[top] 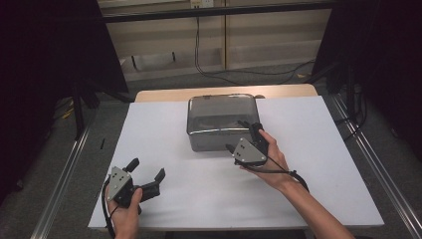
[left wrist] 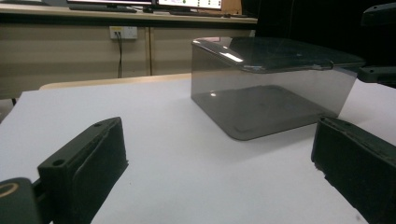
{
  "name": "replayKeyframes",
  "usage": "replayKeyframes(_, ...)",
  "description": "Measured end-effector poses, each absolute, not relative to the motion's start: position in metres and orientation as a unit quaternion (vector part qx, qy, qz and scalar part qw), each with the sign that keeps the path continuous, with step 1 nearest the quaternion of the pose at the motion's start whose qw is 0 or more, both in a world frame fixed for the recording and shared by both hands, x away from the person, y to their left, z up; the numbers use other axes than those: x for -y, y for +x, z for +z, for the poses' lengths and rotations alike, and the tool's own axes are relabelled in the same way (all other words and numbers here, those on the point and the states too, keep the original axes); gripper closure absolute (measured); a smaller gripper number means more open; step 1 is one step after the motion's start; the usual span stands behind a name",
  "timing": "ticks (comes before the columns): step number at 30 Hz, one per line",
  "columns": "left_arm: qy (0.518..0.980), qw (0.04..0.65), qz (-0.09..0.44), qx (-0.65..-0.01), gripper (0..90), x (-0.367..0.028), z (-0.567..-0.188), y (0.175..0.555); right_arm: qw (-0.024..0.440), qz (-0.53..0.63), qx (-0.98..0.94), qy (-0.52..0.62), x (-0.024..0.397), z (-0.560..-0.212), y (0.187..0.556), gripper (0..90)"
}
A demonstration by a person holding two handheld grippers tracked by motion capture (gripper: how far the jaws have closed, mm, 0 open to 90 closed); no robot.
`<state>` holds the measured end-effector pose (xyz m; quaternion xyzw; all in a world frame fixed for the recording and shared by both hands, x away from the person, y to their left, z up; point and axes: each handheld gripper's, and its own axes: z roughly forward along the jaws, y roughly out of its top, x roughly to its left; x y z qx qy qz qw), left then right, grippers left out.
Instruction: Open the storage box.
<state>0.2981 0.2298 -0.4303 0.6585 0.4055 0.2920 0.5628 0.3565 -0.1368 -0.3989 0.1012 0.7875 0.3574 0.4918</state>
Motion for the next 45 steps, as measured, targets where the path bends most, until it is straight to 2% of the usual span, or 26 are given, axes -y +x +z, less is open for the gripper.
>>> replayKeyframes(10,0.659,0.562,0.295,-0.403,3.2,-0.229,-0.43,0.298,0.541,0.289,-0.789,0.036,0.128,-0.403,0.353,27.3)
replayKeyframes(11,0.659,0.562,0.294,-0.404,3.2,-0.229,-0.43,0.298,0.553,0.267,-0.789,0.019,0.125,-0.405,0.351,31.0)
replayKeyframes(22,0.66,0.563,0.29,-0.404,3.1,-0.229,-0.431,0.298,0.585,0.207,-0.784,-0.036,0.115,-0.415,0.35,42.2)
replayKeyframes(33,0.66,0.563,0.292,-0.403,3.2,-0.229,-0.431,0.298,0.592,0.178,-0.784,-0.061,0.111,-0.424,0.353,56.7)
replayKeyframes(45,0.659,0.563,0.295,-0.402,3.1,-0.229,-0.43,0.298,0.59,0.172,-0.786,-0.061,0.109,-0.431,0.362,66.4)
